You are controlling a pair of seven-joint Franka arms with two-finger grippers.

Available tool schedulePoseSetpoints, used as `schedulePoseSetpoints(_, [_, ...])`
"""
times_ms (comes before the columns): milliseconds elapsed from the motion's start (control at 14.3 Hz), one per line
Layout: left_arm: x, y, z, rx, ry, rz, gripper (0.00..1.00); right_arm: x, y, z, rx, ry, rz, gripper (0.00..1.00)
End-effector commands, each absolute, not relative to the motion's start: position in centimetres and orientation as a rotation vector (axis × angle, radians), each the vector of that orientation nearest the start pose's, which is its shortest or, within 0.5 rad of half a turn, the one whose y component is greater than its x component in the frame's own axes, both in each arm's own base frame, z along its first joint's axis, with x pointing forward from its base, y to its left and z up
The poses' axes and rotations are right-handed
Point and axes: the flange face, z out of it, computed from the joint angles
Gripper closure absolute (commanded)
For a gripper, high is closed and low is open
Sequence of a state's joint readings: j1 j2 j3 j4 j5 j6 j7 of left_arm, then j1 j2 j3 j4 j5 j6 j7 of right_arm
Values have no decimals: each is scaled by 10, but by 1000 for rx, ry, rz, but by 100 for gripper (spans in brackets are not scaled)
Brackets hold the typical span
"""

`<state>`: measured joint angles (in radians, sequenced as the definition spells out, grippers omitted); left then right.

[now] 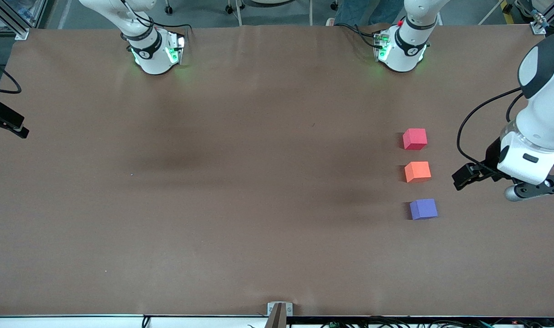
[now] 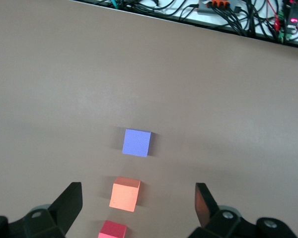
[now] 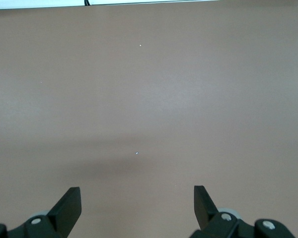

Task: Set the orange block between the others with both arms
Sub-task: 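Set the orange cube down, open the left gripper and raise it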

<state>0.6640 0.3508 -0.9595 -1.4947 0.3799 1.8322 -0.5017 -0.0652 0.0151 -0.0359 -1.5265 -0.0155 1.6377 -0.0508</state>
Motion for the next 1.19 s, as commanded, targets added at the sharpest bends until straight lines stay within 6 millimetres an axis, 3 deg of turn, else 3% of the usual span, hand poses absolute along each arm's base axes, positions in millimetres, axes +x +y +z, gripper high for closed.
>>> schedulePoseSetpoints(0, [648, -75, 548, -3113, -212, -198, 0, 560, -63, 645, -3153, 84, -153, 0])
schedulePoseSetpoints(280, [655, -73, 558, -3106, -199, -169, 0, 561, -61, 642, -3151, 82, -149, 0])
schedulePoseSetpoints(561, [642, -75, 590, -3155, -355, -210, 0, 563, -54, 643, -3151, 63, -173, 0])
schedulePoseSetpoints(701, [641, -69, 595, -3190, -399, -201, 0, 563, -46, 642, -3150, 36, -173, 0])
schedulePoseSetpoints(841, [618, -61, 625, -3194, -239, -218, 0, 564, -43, 641, -3152, 29, -178, 0])
schedulePoseSetpoints(1121, [570, -38, 629, -3168, -165, -141, 0, 567, -44, 639, -3153, 26, -197, 0])
